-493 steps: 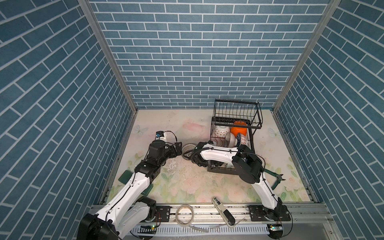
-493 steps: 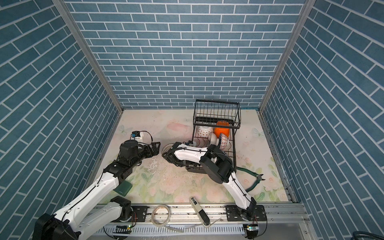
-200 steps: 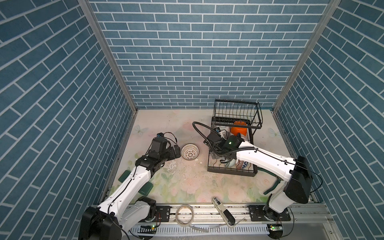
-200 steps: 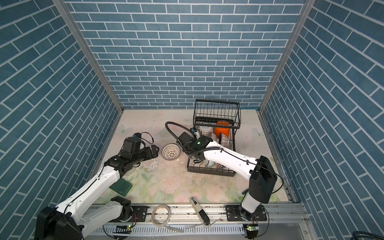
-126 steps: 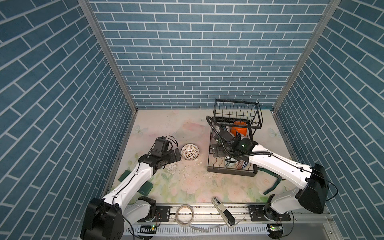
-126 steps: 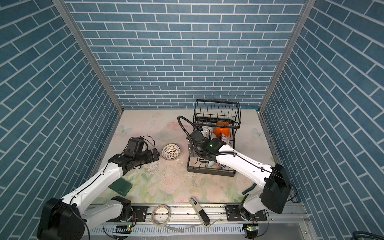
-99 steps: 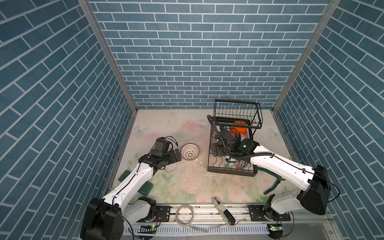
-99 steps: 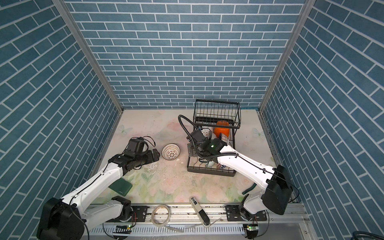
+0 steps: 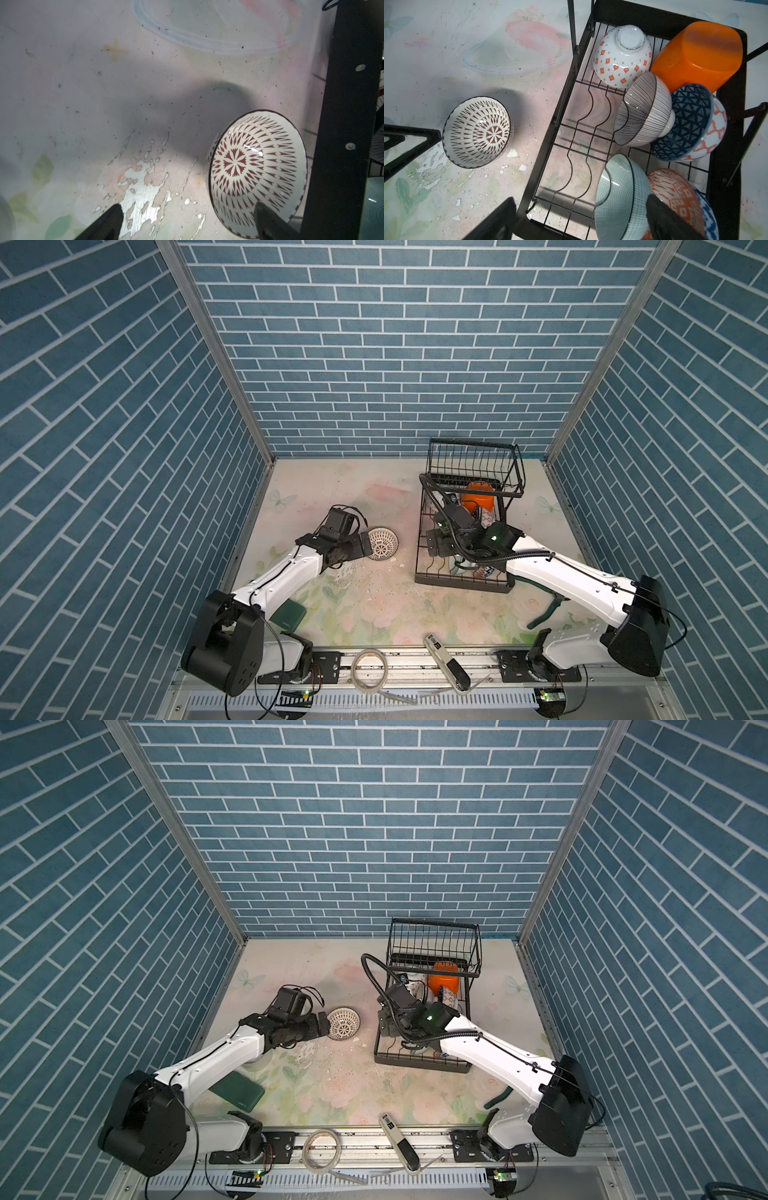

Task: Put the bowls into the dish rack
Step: 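Grasp the dark red-patterned bowl with the left gripper while the right approaches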

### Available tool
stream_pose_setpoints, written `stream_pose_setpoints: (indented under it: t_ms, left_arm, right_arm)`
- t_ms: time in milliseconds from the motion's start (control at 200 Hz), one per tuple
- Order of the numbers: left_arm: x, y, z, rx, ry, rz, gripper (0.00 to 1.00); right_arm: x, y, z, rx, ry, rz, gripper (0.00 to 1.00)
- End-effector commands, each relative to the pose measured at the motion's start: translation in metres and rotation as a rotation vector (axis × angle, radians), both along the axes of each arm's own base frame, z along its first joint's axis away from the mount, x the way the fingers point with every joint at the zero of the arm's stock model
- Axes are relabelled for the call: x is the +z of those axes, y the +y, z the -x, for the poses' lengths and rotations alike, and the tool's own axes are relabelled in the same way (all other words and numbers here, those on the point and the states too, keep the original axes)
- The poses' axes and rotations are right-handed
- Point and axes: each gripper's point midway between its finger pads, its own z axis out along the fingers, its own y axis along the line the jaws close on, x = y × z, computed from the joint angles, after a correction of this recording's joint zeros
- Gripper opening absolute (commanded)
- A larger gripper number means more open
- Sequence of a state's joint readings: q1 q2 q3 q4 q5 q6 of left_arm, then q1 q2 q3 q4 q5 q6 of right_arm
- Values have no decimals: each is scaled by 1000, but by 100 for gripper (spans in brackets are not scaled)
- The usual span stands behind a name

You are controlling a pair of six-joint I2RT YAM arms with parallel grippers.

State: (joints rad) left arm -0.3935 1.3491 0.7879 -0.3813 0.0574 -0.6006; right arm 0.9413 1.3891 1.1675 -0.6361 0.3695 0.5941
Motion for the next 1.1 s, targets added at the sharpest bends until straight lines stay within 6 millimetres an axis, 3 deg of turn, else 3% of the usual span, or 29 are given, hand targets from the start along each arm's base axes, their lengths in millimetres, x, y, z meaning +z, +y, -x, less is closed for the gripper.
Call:
stream_pose_setpoints:
  t_ms: [0,355,1095]
  left_arm:
    - [-2,-8,-12,-26,-6,-6,98]
    - [-25,-13,-19,-40,57,-55,89]
    - [-48,-21,-25,-54,104,-46,43]
  right_arm:
    - [-8,-6,1,-5,0,20,97]
    - [-22,-2,0,4,33,47,97]
    - [-33,1,1,13,71,68,96]
